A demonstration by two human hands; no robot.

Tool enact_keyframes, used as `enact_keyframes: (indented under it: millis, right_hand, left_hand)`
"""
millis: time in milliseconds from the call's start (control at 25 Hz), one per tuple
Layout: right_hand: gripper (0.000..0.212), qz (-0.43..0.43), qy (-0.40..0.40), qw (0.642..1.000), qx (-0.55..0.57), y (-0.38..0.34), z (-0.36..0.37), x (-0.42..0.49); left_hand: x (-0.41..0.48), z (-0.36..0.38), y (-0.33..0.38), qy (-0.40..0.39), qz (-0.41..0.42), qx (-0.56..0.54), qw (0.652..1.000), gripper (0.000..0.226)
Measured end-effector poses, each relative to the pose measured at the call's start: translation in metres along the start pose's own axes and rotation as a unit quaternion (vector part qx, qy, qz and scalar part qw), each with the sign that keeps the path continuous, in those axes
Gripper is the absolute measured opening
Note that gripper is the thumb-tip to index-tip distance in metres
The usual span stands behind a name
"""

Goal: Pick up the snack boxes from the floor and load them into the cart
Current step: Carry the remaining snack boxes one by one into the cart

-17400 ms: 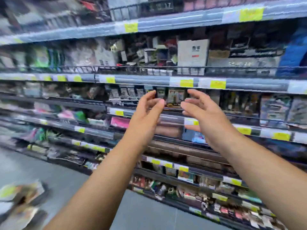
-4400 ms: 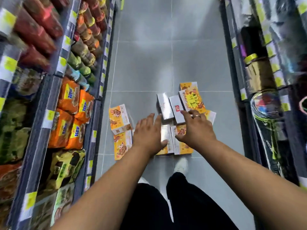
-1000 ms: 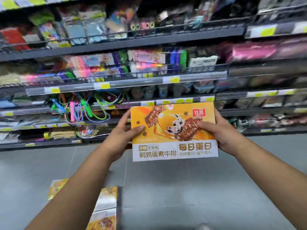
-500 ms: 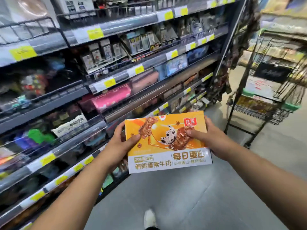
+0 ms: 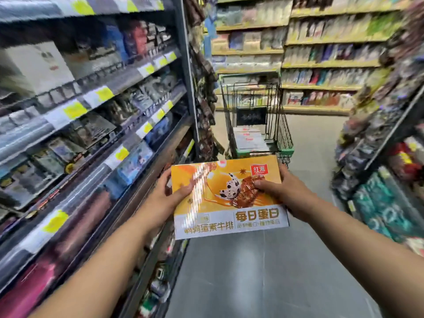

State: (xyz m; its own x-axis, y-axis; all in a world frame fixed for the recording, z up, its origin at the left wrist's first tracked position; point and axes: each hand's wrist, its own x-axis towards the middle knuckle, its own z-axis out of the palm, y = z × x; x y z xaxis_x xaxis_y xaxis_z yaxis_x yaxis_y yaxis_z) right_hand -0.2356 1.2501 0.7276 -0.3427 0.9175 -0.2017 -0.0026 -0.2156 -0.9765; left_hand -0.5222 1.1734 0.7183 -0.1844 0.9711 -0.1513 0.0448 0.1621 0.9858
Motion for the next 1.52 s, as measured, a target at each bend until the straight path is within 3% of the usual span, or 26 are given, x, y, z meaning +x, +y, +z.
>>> enact_keyframes:
  millis: [80, 280, 440, 560, 680, 760, 880, 1160, 1360, 1520]
  right_hand:
    - [0.06, -0.017, 0.03, 0.999, 0.015, -0.016, -0.033, 0.029]
    - [0.075, -0.043, 0.062, 0.997, 0.018, -0.056, -0.119, 0.126]
    - [0.062, -0.068, 0.034, 0.997, 0.003, -0.106, -0.184, 0.239]
    - [0.058, -0.073, 0.025, 0.997, -0.023, -0.122, -0.196, 0.271]
    - [0.06, -0.069, 0.033, 0.997, -0.031, -0.137, -0.216, 0.347]
    - [0.072, -0.066, 0.033, 0.996, -0.053, -0.143, -0.229, 0.405]
    - [0.084, -0.049, 0.032, 0.993, -0.098, -0.142, -0.249, 0.484]
    - [0.074, -0.02, 0.043, 0.97, -0.239, -0.155, -0.299, 0.642]
    - [0.087, -0.019, 0.048, 0.94, -0.338, -0.139, -0.342, 0.741]
    - [0.097, -0.02, 0.002, 0.906, -0.423, -0.112, -0.388, 0.834]
  left_hand:
    - [0.058, 0.024, 0.019, -0.038, 0.006, 0.012, 0.999, 0.091]
    - [0.188, 0.095, 0.062, -0.057, 0.033, 0.015, 0.998, 0.05]
    - [0.311, 0.139, 0.089, -0.039, 0.04, -0.025, 0.998, 0.061]
    - [0.341, 0.152, 0.098, -0.037, 0.043, -0.033, 0.998, 0.073]
    - [0.417, 0.161, 0.105, -0.026, 0.023, -0.04, 0.999, 0.068]
    - [0.475, 0.164, 0.112, -0.032, 0.021, -0.04, 0.998, 0.062]
    - [0.562, 0.158, 0.118, -0.066, 0.039, 0.01, 0.997, 0.068]
    - [0.756, 0.155, 0.124, -0.19, 0.032, 0.192, 0.962, 0.072]
    - [0.862, 0.185, 0.11, -0.197, 0.026, 0.278, 0.94, 0.086]
    - [0.939, 0.216, 0.071, -0.194, -0.003, 0.317, 0.928, 0.106]
